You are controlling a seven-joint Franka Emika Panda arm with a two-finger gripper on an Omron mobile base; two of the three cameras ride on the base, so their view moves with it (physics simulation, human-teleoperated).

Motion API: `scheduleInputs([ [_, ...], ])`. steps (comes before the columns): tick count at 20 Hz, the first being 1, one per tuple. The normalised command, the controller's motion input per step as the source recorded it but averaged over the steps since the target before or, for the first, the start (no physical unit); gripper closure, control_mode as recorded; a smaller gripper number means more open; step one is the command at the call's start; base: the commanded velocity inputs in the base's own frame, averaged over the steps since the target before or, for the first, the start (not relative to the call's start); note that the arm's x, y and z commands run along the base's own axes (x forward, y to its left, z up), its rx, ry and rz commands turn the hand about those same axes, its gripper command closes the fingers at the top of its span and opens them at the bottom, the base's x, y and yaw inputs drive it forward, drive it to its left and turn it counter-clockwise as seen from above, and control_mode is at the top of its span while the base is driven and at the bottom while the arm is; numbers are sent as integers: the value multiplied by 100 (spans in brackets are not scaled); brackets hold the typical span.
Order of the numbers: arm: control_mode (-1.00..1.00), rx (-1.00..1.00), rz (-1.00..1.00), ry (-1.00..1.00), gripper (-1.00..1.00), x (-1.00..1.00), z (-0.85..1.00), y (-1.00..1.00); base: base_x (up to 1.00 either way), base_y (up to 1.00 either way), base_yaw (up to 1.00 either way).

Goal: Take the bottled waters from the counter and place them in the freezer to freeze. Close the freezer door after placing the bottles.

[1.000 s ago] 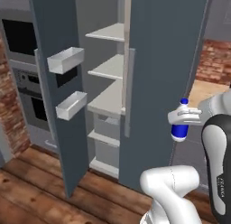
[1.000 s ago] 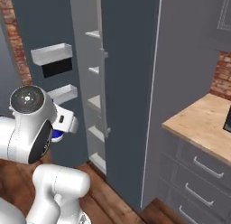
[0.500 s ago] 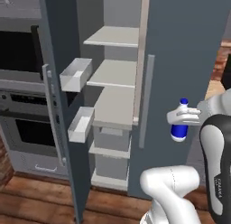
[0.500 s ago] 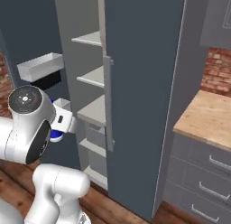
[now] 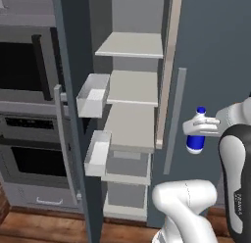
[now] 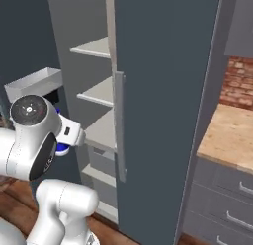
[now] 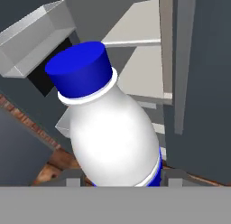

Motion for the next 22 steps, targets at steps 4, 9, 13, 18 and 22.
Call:
scheduleInputs([
  [4,100,0,0,0,100,0,0,0,40,55,-20],
  [9,100,0,0,0,100,0,0,0,22,26,-19],
  [13,100,0,0,0,100,0,0,0,39,14,-19],
  [18,100,0,0,0,100,0,0,0,31,43,-15],
  [22,100,0,0,0,100,0,0,0,27,39,-9],
])
